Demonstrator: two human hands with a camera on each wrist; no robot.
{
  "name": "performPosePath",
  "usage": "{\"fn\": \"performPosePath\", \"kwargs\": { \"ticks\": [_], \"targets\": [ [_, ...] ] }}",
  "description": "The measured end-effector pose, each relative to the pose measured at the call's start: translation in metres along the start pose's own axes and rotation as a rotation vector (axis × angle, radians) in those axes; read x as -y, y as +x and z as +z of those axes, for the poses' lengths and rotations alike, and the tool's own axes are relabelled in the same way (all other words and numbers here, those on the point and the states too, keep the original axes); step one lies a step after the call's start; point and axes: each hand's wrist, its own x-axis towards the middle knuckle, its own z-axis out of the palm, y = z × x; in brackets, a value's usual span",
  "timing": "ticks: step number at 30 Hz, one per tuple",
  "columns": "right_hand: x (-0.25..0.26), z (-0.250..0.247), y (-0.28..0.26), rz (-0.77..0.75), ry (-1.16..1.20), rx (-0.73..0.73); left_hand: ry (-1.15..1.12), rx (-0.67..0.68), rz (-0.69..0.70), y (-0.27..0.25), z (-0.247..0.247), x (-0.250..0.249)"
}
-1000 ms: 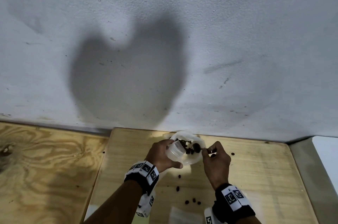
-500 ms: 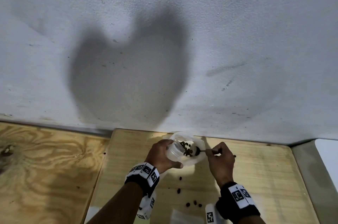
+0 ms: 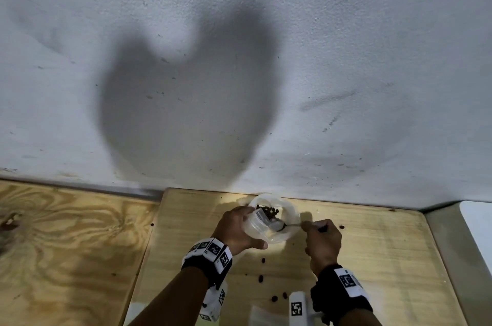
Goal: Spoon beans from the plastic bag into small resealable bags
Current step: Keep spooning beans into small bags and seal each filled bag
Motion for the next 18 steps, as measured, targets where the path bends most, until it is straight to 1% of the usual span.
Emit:
{"fn": "performPosePath", "kwargs": {
  "ticks": [4, 6, 11, 14, 18],
  "targets": [
    [-0.010, 0.009, 0.000, 0.175, 0.103, 0.005, 0.006, 0.036, -0.025, 0.002, -0.001, 0.000],
    [-0.012, 0.015, -0.001, 0.225, 0.143, -0.003, 0.000, 0.051, -0.037, 0.004, -0.002, 0.000],
    [-0.012, 0.029, -0.002, 0.244, 0.176, -0.023, -0.014, 0.093, -0.042, 0.006, -0.010, -0.007],
    [-0.007, 0.031, -0.002, 0.253, 0.223, 0.005, -0.032, 0.095, -0.051, 0.007, -0.014, -0.008],
    [0.001, 0.021, 0.000, 0.253, 0.241, 0.057, -0.029, 0.084, -0.069, 0.009, -0.021, -0.006]
  ]
}}
